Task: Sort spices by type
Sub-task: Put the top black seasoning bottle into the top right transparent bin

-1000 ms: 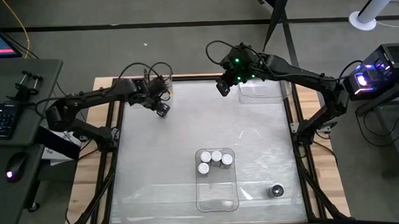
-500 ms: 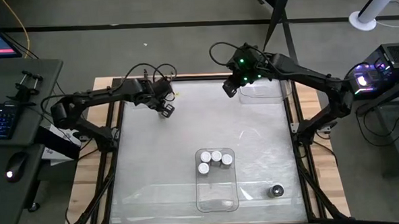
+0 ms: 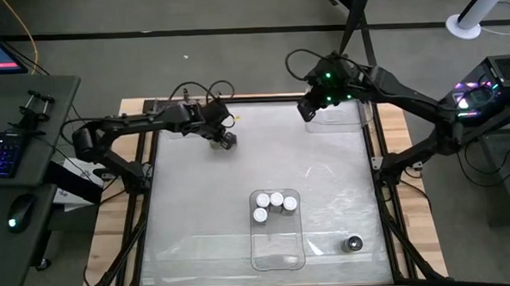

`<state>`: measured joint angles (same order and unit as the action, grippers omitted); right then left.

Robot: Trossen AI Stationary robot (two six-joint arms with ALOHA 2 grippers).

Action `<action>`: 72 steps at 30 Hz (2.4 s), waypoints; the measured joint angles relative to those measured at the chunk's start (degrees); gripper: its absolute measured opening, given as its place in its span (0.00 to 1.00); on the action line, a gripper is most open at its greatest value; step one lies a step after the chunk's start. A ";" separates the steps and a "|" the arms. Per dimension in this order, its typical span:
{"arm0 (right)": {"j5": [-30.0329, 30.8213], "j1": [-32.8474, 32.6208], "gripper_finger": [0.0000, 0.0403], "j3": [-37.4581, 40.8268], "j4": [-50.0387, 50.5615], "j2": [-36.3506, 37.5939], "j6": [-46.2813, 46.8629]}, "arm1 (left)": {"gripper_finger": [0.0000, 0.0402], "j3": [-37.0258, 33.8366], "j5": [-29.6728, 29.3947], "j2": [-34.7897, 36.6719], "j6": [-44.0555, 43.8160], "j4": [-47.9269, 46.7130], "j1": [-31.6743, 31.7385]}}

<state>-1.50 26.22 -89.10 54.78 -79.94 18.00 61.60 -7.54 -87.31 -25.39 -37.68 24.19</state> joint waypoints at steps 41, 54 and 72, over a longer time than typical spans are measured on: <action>0.03 0.00 0.00 0.00 0.69 0.06 -0.46 | 0.00 -0.45 -10.24 -10.38 -0.66 -2.16 -1.34; 0.03 0.00 0.00 0.00 0.51 0.06 -0.25 | 0.00 -2.75 -11.16 -11.23 -4.41 -5.55 -3.29; -5.05 -4.60 0.19 -0.02 -19.41 -22.18 11.82 | 0.00 -21.85 -1.41 25.13 -12.72 -1.21 -10.51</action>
<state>-6.56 21.61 -89.12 35.37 -102.11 29.81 39.76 -8.95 -62.18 -38.10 -38.89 13.68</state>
